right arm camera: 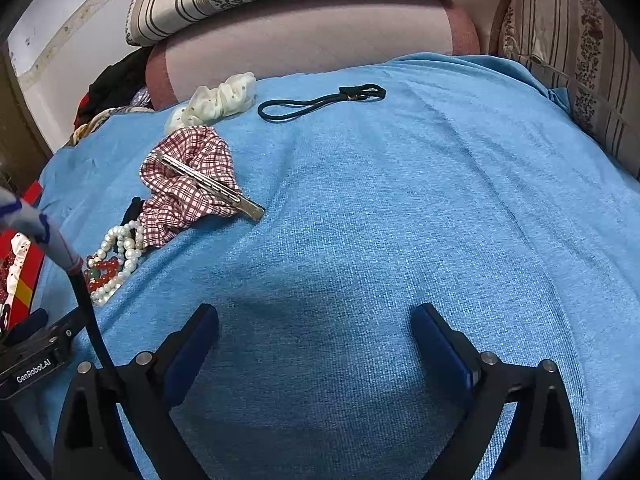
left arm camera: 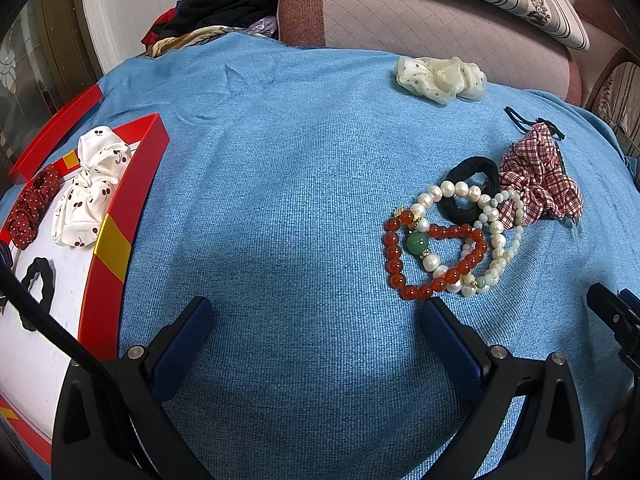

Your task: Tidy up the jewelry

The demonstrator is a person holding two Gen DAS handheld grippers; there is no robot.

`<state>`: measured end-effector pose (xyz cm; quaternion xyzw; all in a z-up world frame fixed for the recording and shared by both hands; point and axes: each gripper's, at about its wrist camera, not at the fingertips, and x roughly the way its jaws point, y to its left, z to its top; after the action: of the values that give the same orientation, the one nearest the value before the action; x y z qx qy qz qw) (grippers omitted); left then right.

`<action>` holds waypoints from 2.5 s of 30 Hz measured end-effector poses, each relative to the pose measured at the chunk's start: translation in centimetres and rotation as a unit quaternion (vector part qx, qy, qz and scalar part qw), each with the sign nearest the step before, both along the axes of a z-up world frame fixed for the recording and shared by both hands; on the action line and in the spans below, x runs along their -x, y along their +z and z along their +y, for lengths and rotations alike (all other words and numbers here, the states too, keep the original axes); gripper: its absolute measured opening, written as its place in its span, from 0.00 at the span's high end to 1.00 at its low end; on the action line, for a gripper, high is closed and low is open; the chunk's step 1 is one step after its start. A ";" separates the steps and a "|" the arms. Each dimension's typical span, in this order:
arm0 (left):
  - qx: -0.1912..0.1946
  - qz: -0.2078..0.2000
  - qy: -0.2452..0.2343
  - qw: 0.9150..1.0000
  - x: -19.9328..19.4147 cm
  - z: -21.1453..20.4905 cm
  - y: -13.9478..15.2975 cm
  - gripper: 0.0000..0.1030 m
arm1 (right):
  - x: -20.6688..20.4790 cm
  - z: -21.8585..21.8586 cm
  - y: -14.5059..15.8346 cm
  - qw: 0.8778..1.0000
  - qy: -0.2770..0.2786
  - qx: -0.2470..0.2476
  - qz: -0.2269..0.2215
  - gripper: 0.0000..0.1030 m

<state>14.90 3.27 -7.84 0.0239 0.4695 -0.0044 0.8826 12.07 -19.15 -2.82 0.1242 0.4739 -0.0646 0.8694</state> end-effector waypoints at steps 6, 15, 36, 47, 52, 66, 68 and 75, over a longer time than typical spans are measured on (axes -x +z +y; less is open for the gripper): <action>-0.001 0.000 0.000 1.000 0.0 0.0 0.0 0.00 | 0.3 -0.6 0.0 1.000 0.000 -0.024 -0.012 0.01; 0.003 0.007 -0.003 1.000 0.5 0.0 0.3 0.00 | 0.5 -0.7 0.1 0.999 0.000 -0.034 -0.018 0.00; 0.066 -0.009 -0.124 0.990 0.4 0.2 5.0 0.11 | -3.4 0.8 3.2 0.989 0.141 -0.038 -0.021 0.37; 0.176 0.072 -0.136 0.972 -3.8 -0.4 1.6 0.93 | -6.6 1.3 0.2 0.982 0.176 -0.074 0.002 0.91; 0.146 0.042 -0.108 0.983 -2.5 1.2 3.4 0.93 | -5.0 -1.5 1.2 0.990 0.124 -0.067 -0.011 0.98; 0.124 0.034 -0.081 0.988 -1.2 4.5 3.3 0.56 | -5.4 -0.3 0.9 0.984 0.175 -0.032 -0.015 0.49; 0.129 0.035 -0.090 0.987 -1.3 4.2 3.0 0.54 | -6.4 0.6 0.3 0.980 0.196 -0.017 -0.014 0.49; 0.150 0.050 -0.126 0.979 -2.0 2.8 1.5 0.57 | -9.3 1.7 -0.3 0.975 0.221 0.003 -0.017 0.79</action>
<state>16.89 6.11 -6.35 -0.0502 0.5002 -0.1875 0.8439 21.33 -17.50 -3.17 0.0149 0.4749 0.1300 0.8703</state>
